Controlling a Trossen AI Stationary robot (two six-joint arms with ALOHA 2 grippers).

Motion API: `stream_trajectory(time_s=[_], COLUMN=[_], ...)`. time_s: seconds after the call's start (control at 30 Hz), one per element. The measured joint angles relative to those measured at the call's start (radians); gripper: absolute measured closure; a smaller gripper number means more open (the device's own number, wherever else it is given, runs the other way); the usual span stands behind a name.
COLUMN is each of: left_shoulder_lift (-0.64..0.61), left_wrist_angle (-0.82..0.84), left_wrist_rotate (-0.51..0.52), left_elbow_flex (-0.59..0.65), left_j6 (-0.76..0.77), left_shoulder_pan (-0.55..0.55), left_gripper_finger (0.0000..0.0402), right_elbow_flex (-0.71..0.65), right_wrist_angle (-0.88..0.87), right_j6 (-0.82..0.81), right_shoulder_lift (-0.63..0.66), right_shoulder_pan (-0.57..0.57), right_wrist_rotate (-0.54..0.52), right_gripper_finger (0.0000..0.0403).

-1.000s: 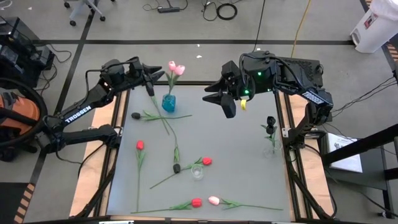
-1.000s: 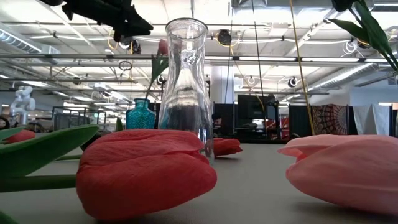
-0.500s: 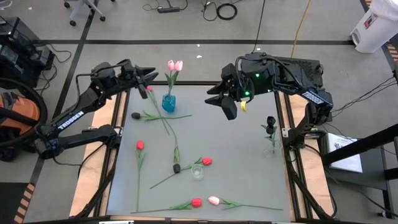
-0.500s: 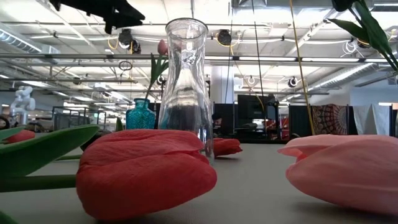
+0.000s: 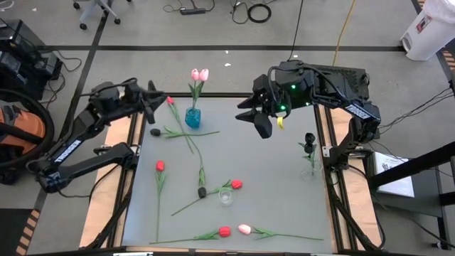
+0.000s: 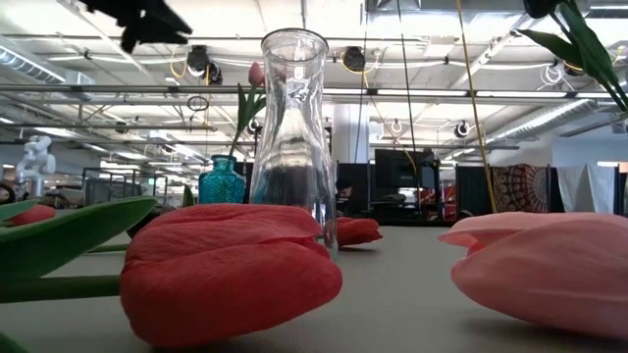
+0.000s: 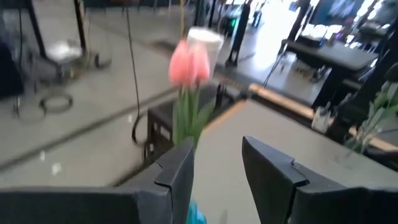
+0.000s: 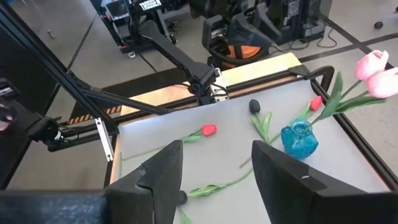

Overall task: Sort flowers into vase by color
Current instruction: Put the red flower into the left transparent vase

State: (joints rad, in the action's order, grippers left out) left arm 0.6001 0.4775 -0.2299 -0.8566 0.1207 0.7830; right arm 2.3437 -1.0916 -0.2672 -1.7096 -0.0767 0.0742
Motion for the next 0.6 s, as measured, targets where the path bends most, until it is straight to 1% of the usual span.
stream_trajectory(time_s=[0.17,0.33,0.43,0.6], left_shoulder_lift=[-0.028,-0.028,-0.028,-0.028], left_wrist_angle=[0.161,0.293,0.377,0.512], left_wrist_rotate=[0.003,-0.009,-0.045,-0.146], left_elbow_flex=[0.000,0.000,0.000,0.000], left_j6=[0.086,0.216,0.304,0.429], left_shoulder_pan=[0.000,0.000,0.000,0.000], left_gripper_finger=[0.0259,0.0259,0.0259,0.0259], right_elbow_flex=[0.000,0.000,0.000,0.000], right_wrist_angle=[-0.014,-0.015,-0.015,-0.015], right_j6=[-0.001,-0.006,-0.008,-0.008], right_shoulder_lift=[0.000,0.000,0.000,0.000], right_shoulder_pan=[0.000,0.000,0.000,0.000], right_wrist_rotate=[0.000,0.000,0.000,0.000], right_gripper_finger=[0.0218,0.0218,0.0218,0.0218])
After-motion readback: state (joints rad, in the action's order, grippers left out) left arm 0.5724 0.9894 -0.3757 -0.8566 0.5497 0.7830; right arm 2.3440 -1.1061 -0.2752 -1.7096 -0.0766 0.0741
